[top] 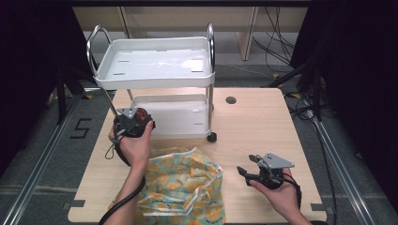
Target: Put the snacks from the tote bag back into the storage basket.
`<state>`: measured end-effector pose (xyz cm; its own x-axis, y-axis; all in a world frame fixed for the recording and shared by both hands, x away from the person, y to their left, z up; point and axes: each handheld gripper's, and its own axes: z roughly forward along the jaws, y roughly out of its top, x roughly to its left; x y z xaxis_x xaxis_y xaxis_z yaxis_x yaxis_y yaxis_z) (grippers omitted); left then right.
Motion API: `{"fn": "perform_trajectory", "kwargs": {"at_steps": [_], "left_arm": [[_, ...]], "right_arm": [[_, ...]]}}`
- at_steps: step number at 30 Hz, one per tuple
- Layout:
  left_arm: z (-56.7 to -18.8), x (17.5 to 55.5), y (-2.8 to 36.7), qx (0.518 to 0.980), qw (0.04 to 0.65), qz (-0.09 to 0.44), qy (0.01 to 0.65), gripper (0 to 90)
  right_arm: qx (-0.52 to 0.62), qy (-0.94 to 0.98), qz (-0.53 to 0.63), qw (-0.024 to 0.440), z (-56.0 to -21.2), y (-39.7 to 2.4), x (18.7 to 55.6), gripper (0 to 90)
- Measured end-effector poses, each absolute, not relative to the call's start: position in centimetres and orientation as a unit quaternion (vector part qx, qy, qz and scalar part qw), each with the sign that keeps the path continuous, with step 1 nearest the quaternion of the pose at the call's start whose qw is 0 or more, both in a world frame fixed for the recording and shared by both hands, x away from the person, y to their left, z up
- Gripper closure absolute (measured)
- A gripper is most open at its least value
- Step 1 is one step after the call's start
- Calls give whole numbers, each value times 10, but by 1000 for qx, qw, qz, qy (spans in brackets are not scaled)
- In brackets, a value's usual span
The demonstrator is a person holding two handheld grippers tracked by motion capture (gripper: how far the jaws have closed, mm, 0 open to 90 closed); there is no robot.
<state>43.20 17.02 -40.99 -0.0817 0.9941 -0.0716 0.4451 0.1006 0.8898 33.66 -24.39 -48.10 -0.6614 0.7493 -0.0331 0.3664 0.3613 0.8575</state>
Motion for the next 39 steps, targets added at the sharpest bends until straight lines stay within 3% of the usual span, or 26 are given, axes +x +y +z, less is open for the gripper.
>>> {"fn": "perform_trajectory", "kwargs": {"at_steps": [18, 34, 39], "left_arm": [[-414, 437, 169, 565, 376, 362, 639, 255], [-414, 441, 167, 567, 373, 361, 640, 255], [-416, 443, 166, 563, 370, 360, 645, 255]], "right_arm": [[369, 795, 440, 197, -480, -242, 333, 352], [345, 796, 445, 221, -480, -243, 337, 352], [368, 793, 443, 199, -479, -241, 333, 352]]}}
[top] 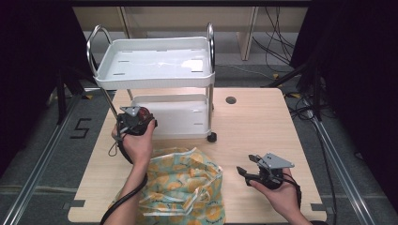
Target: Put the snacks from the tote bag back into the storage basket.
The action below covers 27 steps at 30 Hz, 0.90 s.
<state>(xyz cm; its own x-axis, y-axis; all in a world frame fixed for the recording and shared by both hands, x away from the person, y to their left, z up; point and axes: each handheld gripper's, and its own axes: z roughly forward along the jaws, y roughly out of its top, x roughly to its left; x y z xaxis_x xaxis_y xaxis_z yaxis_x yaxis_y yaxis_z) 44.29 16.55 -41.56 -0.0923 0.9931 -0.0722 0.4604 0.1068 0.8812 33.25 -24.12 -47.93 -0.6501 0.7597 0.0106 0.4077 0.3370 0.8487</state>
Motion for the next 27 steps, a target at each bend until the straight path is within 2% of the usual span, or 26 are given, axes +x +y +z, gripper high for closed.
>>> {"fn": "perform_trajectory", "kwargs": {"at_steps": [4, 8, 11, 27], "left_arm": [[-417, 444, 165, 564, 368, 359, 646, 255], [-418, 445, 168, 572, 357, 360, 644, 255], [-418, 444, 168, 573, 357, 361, 643, 255], [-419, 446, 170, 571, 358, 360, 645, 255]], "right_arm": [[359, 794, 445, 208, -480, -242, 334, 352], [368, 793, 443, 198, -479, -241, 333, 352], [344, 797, 445, 218, -480, -243, 337, 352], [341, 800, 444, 216, -480, -243, 337, 352]]}}
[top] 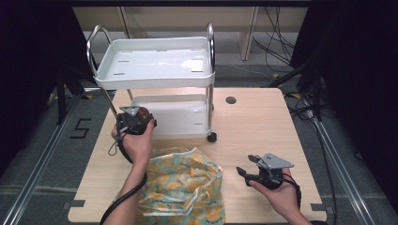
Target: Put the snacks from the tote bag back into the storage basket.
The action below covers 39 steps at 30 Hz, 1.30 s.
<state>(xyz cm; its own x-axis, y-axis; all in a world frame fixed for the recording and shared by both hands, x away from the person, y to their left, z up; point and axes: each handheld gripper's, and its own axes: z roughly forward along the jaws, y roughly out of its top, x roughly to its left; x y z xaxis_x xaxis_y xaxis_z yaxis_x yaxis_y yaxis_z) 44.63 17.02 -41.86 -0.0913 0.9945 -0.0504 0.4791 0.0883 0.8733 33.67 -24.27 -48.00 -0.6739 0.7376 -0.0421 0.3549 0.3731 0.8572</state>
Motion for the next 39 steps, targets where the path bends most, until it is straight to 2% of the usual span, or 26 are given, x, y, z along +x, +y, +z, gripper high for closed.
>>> {"fn": "perform_trajectory", "kwargs": {"at_steps": [21, 39], "left_arm": [[-422, 450, 170, 557, 367, 358, 653, 255], [-424, 453, 169, 565, 358, 359, 651, 255]], "right_arm": [[344, 799, 444, 216, -480, -243, 336, 352], [342, 799, 445, 217, -480, -243, 337, 352]]}}
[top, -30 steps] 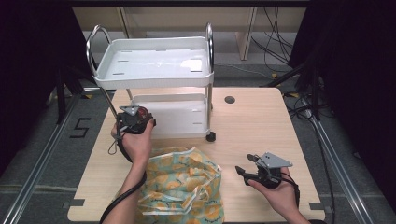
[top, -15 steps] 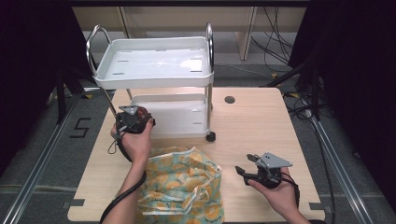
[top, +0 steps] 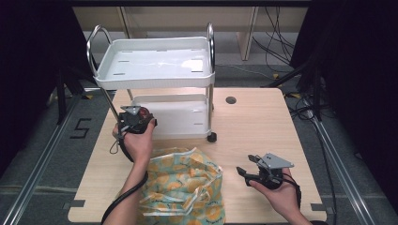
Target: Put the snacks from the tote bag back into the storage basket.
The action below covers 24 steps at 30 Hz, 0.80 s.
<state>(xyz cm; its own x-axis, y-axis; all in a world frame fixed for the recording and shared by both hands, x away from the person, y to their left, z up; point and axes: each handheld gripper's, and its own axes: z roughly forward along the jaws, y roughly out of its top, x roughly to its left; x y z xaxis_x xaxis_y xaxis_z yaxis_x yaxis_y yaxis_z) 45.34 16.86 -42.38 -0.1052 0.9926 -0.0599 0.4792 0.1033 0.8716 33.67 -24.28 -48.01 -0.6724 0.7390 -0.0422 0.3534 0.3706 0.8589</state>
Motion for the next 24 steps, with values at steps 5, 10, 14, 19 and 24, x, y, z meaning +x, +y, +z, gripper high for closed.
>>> {"fn": "perform_trajectory", "kwargs": {"at_steps": [5, 10, 14, 19, 24], "left_arm": [[-426, 454, 169, 567, 354, 357, 652, 255], [-427, 455, 169, 568, 352, 357, 653, 255], [-428, 455, 169, 568, 352, 356, 653, 255], [-429, 456, 170, 567, 351, 357, 654, 255], [-431, 457, 171, 571, 346, 357, 653, 255]], "right_arm": [[343, 798, 446, 216, -480, -243, 337, 352], [343, 800, 444, 214, -480, -242, 337, 352], [343, 799, 445, 214, -481, -242, 336, 352], [343, 799, 444, 214, -480, -242, 336, 352], [350, 798, 445, 210, -481, -240, 335, 352]]}}
